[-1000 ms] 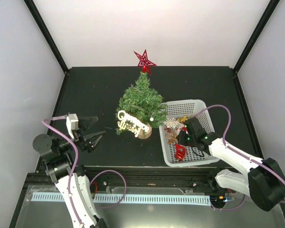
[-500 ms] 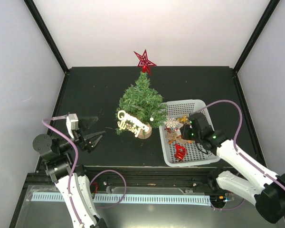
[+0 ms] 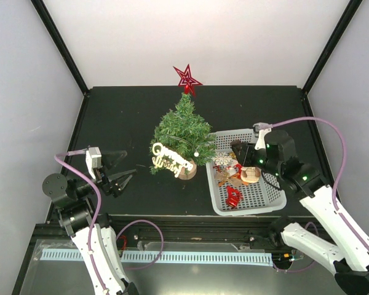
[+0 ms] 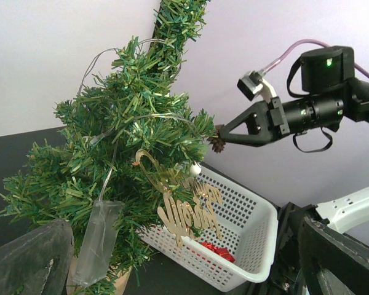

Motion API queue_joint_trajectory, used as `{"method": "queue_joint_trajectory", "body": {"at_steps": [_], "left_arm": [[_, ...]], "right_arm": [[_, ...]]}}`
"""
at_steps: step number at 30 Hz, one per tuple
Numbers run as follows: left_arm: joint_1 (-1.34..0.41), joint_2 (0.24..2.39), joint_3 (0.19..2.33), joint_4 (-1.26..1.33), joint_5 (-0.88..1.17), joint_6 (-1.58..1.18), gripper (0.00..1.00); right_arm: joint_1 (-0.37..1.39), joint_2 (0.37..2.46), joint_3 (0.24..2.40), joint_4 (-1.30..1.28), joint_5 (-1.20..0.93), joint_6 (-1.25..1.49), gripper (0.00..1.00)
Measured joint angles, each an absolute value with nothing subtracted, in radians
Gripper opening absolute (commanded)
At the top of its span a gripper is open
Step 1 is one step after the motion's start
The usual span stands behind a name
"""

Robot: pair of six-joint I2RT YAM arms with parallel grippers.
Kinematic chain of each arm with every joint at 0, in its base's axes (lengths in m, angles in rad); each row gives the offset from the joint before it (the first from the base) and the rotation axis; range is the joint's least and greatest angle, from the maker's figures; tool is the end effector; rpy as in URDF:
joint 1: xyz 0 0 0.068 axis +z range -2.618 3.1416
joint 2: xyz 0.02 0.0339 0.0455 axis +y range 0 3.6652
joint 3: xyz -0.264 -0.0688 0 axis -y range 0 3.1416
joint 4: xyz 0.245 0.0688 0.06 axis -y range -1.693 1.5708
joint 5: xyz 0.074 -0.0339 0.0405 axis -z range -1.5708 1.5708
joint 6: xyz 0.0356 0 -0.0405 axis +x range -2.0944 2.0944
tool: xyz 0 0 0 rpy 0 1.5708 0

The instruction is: Decorate the small christmas tree

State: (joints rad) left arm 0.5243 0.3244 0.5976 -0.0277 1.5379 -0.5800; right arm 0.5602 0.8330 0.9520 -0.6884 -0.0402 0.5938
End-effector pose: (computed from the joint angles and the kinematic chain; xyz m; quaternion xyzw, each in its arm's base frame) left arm 0.0718 0.0004 0.3398 0.2349 0.6640 -0.4434 0.5544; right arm 0.1440 0.0920 0.3384 0.0051 0.8771 0.2766 0.3926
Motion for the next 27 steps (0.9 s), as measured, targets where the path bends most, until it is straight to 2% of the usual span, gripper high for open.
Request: {"method": "queue_joint_trajectory", "body": {"at_steps": [11, 27], "left_arm": [[0.527, 0.324, 0.598, -0.028, 1.538, -0.580, 0.99], [0.529, 0.324, 0.598, -0.028, 1.538, -0.580, 0.99]], "right_arm": [[0.561, 0.931, 1.035, -0.651, -0.213, 0.593, 0.36], [0.608, 1.051, 1.083, -0.562, -0.302, 0.615, 0.37]]}}
